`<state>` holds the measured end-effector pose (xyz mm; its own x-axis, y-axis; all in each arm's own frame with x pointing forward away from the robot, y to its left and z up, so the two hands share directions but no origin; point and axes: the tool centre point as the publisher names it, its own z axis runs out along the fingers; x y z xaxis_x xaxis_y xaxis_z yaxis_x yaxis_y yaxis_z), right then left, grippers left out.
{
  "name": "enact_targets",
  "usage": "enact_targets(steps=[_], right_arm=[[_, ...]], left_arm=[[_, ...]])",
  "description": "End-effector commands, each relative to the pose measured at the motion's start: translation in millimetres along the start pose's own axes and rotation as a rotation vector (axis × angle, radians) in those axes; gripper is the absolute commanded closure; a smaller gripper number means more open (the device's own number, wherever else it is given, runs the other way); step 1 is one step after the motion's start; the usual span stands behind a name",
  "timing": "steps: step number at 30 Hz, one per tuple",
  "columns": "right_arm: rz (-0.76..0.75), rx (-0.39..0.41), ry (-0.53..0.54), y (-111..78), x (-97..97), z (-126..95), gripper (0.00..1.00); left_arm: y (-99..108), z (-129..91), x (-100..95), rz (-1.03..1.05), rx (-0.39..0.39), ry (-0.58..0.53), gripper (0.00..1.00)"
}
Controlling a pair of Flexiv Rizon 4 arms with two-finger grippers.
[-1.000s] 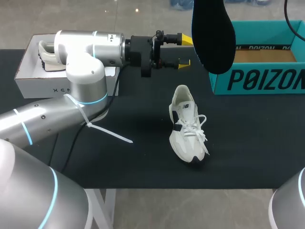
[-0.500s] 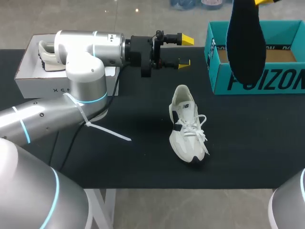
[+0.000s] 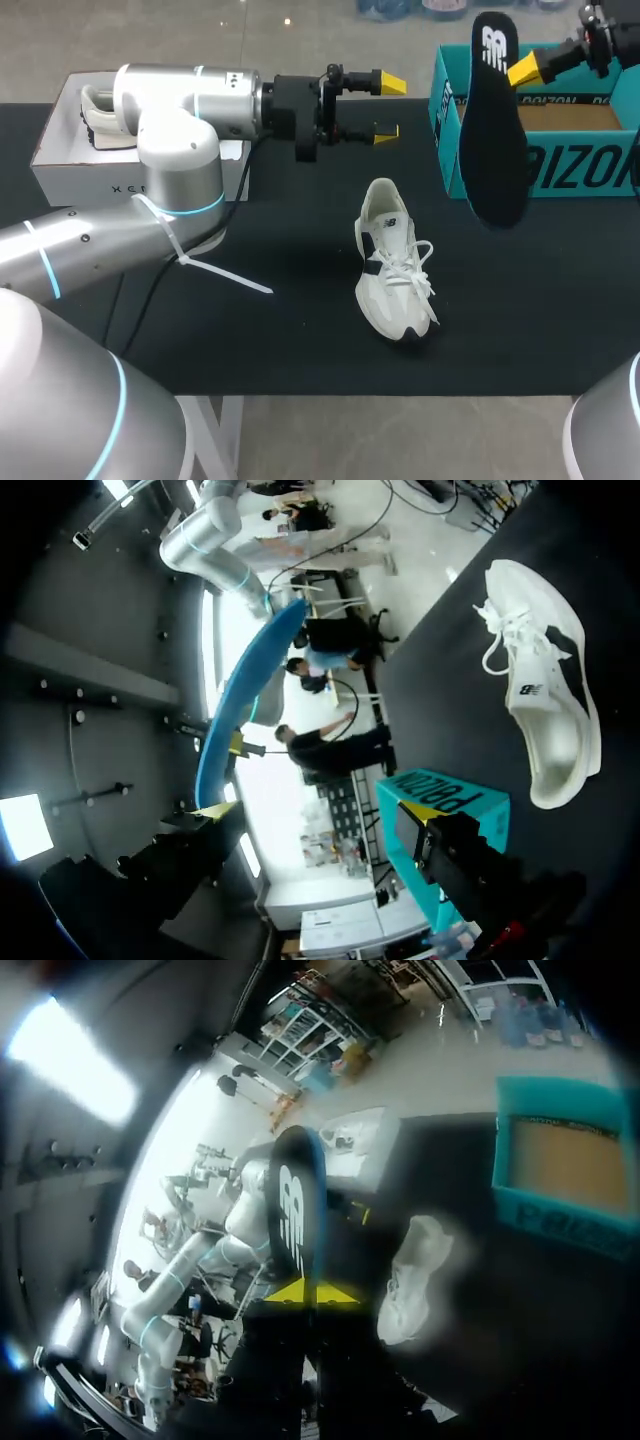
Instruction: Take the shoe out of the shoebox, open the shoe tongue, remove and reinsert the insole, then place the shoe into the shoebox
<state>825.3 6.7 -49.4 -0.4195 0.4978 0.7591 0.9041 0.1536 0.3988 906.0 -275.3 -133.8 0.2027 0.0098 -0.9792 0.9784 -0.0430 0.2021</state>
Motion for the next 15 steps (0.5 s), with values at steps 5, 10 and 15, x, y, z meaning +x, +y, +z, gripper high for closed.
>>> enact_targets(steps=[5, 10, 15], right_arm=[[0.043, 0.086, 0.044, 25.7, -26.4, 35, 1.00], [0.055, 0.123, 0.046, 39.9, -32.3, 56, 1.00], [0.067, 0.149, 0.053, 53.9, -38.0, 72, 1.00]], left_arm=[[1, 2, 1.1, 0.002, -0.002, -0.001, 0.00], [-4, -3, 1.4, 0.008, -0.014, -0.006, 0.00], [-10, -9, -0.5, 0.021, -0.027, -0.002, 0.00]])
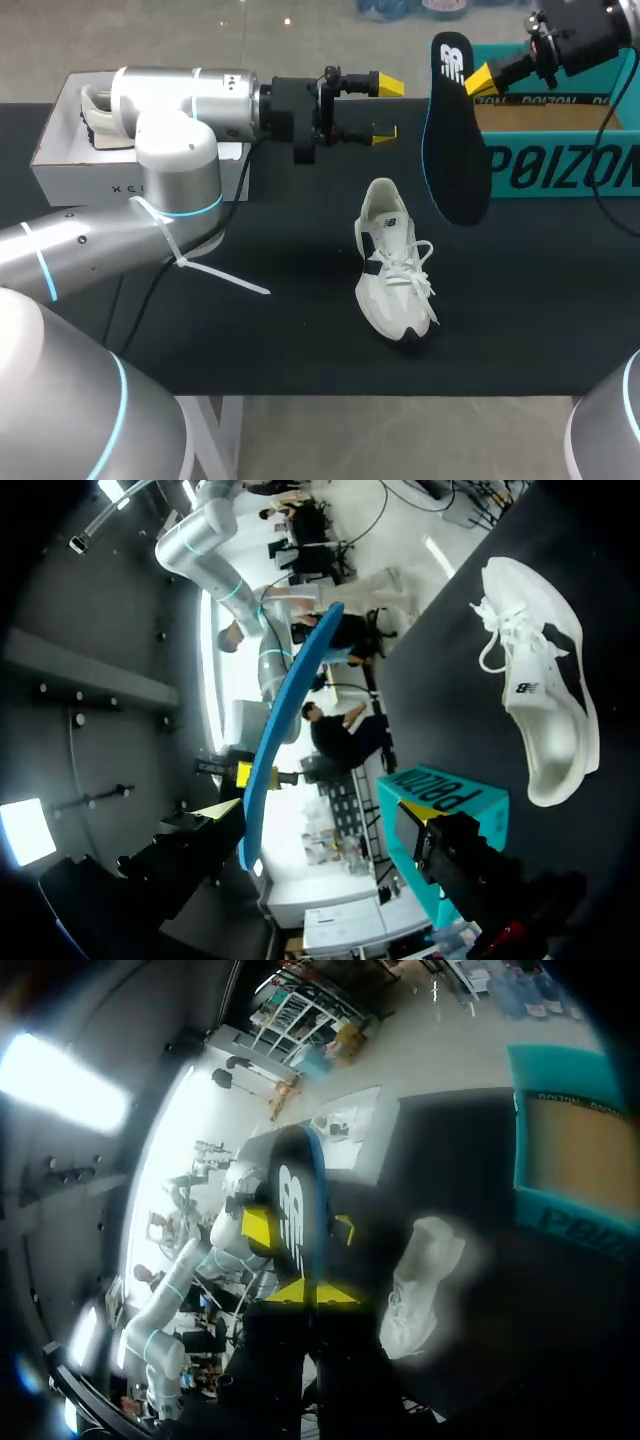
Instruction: Take the shoe out of the shoebox, open the shoe tongue, remove and reinsert the insole, then place the shoe into the shoebox
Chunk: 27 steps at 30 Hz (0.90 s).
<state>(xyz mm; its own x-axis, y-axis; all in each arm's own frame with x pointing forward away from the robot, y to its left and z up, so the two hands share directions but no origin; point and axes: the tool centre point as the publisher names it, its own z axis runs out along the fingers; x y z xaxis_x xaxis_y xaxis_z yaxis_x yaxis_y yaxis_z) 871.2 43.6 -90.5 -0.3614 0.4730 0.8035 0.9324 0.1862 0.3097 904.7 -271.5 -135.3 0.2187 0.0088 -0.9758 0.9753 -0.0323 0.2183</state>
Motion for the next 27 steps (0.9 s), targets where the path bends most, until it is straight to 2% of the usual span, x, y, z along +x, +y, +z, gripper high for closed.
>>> enact_targets(steps=[1, 7, 13, 26, 27], right_arm=[[0.003, 0.078, 0.010, 26.6, -4.9, 16, 1.00], [0.008, 0.100, 0.017, 40.2, -6.0, 32, 1.00], [0.008, 0.127, 0.022, 48.2, 4.4, 48, 1.00], [0.013, 0.149, 0.044, 45.3, 19.6, 63, 1.00], [0.012, 0.148, 0.044, 45.1, 19.7, 63, 1.00]], left_arm=[[-10, -7, -2.1, 0.005, -0.019, -0.002, 0.00], [-17, -11, -1.2, 0.007, -0.035, 0.004, 0.00], [-20, -8, 0.3, 0.016, -0.033, 0.028, 0.00], [-19, 3, -0.5, 0.048, -0.021, 0.035, 0.00], [-19, 3, -0.5, 0.055, -0.031, 0.035, 0.03]])
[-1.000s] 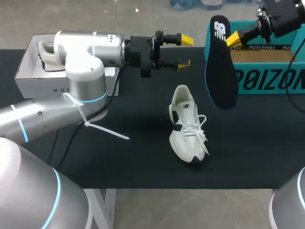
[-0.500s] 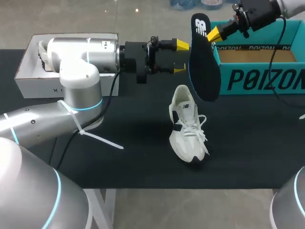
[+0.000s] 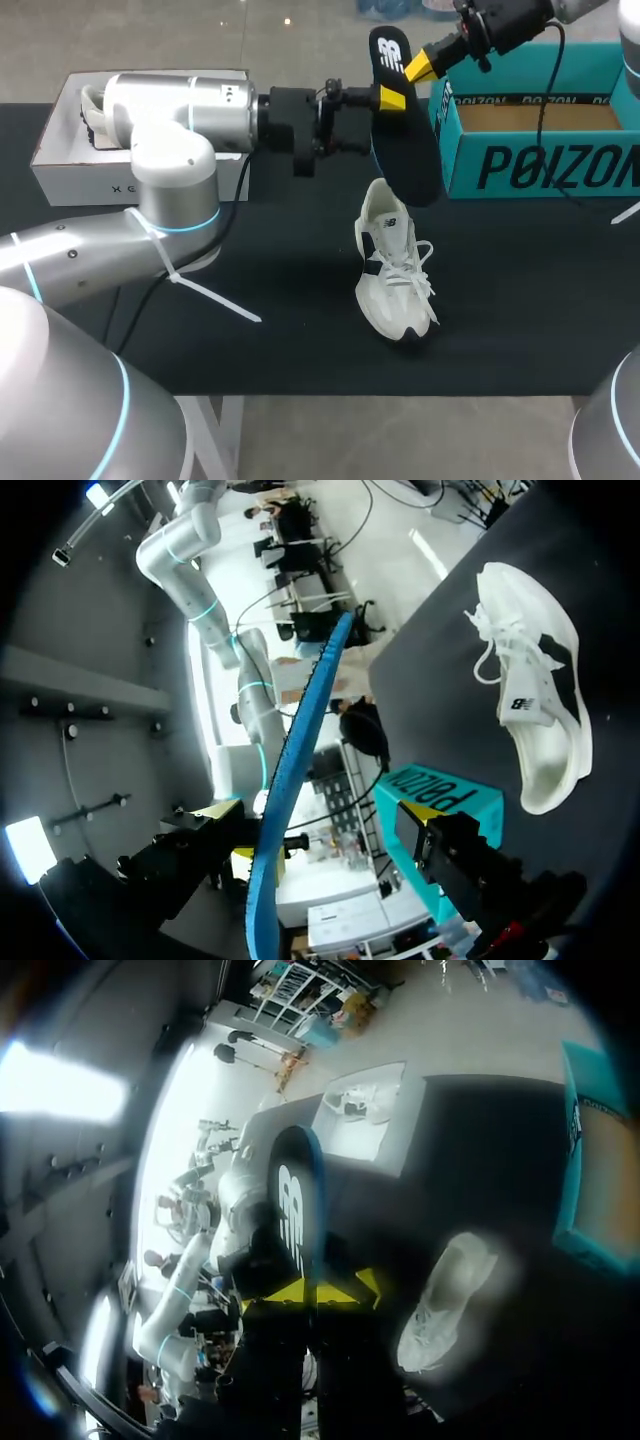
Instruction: Take the shoe out of the shoebox, open the shoe tongue, remove and reinsert the insole, then place the shoe into the shoebox
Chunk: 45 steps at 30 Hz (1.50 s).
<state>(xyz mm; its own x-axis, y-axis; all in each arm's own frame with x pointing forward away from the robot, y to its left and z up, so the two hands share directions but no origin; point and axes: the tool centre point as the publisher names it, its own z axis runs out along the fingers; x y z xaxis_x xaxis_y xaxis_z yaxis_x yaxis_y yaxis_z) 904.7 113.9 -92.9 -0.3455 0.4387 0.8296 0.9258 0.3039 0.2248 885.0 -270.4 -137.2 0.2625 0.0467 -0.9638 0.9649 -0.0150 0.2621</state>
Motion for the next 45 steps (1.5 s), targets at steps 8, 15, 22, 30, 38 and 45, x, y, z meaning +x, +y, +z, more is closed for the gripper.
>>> enact_targets(steps=[8, 15, 22, 30, 38, 45], right_arm=[[0.004, -0.003, 0.001, -2.1, -0.9, -2, 1.00], [0.024, -0.015, 0.009, -5.7, -3.1, 0, 1.00], [0.036, -0.022, 0.017, -7.4, -5.2, 2, 1.00], [0.044, -0.029, 0.026, -6.8, -4.7, 3, 1.00], [0.076, -0.076, -0.009, -18.5, -8.9, -6, 0.00], [0.022, -0.098, -0.118, -38.8, -1.5, -36, 0.00]], left_arm=[[2, 2, 3.1, 0.016, -0.033, -0.009, 1.00], [2, 5, 3.1, 0.020, -0.028, -0.011, 1.00], [1, 4, 3.5, 0.016, -0.028, -0.010, 1.00], [2, 2, 2.3, 0.020, -0.023, -0.016, 1.00], [-1, -5, 1.7, 0.015, -0.006, -0.023, 1.00], [-1, -13, 6.3, -0.001, 0.026, -0.007, 1.00]])
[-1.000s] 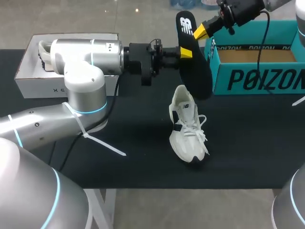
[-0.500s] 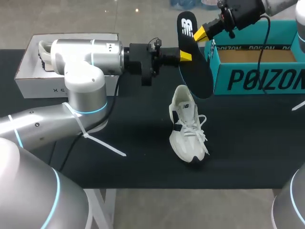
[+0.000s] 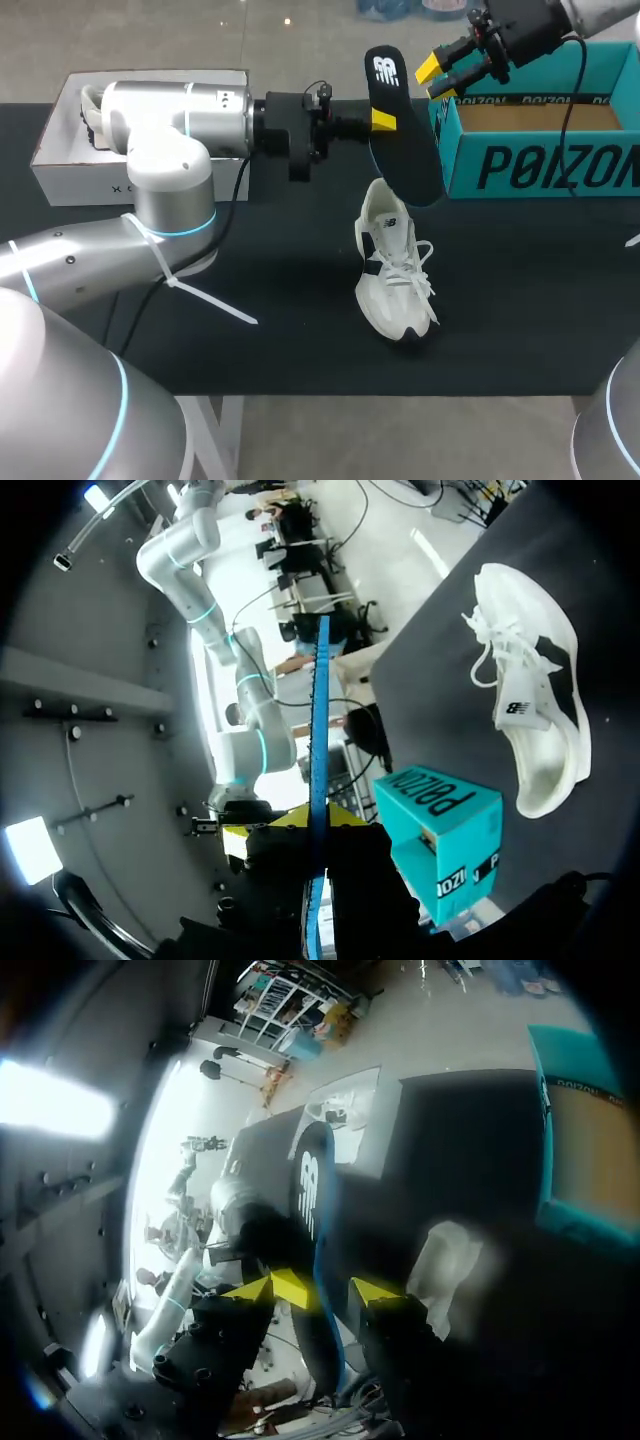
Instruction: Take the shoe out of the shoebox, open the shoe tongue, remove and reinsert the insole, then place the shoe into the shoebox
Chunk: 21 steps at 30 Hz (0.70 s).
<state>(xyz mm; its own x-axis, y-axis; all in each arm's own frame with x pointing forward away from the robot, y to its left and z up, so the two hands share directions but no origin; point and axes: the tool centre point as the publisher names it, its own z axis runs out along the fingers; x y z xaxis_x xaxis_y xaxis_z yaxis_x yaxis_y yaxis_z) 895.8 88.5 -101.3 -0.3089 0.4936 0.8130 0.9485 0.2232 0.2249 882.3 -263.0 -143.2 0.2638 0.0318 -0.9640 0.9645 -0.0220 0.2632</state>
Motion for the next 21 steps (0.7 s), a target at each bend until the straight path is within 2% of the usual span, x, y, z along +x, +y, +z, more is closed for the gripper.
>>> enact_targets(steps=[1, 3, 7, 9, 12, 16, 21], right_arm=[[-0.039, -0.027, -0.090, -22.1, 14.4, -28, 0.00], [-0.074, -0.008, -0.189, -28.7, 23.4, -42, 0.00], [-0.154, -0.003, -0.318, -40.0, 44.8, -65, 0.00], [-0.179, 0.001, -0.348, -42.8, 52.1, -72, 0.00], [-0.239, 0.028, -0.477, -48.1, 70.4, -87, 0.00], [-0.287, 0.062, -0.583, -51.5, 82.8, -96, 0.00], [-0.330, 0.085, -0.651, -54.9, 103.5, -95, 0.00]], left_arm=[[3, -7, 2.0, -0.007, 0.027, 0.009, 1.00], [4, -8, 5.0, -0.009, 0.032, 0.023, 1.00], [7, -9, 8.3, -0.012, 0.036, 0.026, 1.00], [8, -10, 10.7, -0.015, 0.037, 0.026, 1.00], [8, -8, 14.9, -0.022, 0.041, 0.023, 1.00], [8, -4, 18.3, -0.026, 0.046, 0.021, 1.00], [8, -1, 18.9, -0.027, 0.046, 0.016, 1.00]])
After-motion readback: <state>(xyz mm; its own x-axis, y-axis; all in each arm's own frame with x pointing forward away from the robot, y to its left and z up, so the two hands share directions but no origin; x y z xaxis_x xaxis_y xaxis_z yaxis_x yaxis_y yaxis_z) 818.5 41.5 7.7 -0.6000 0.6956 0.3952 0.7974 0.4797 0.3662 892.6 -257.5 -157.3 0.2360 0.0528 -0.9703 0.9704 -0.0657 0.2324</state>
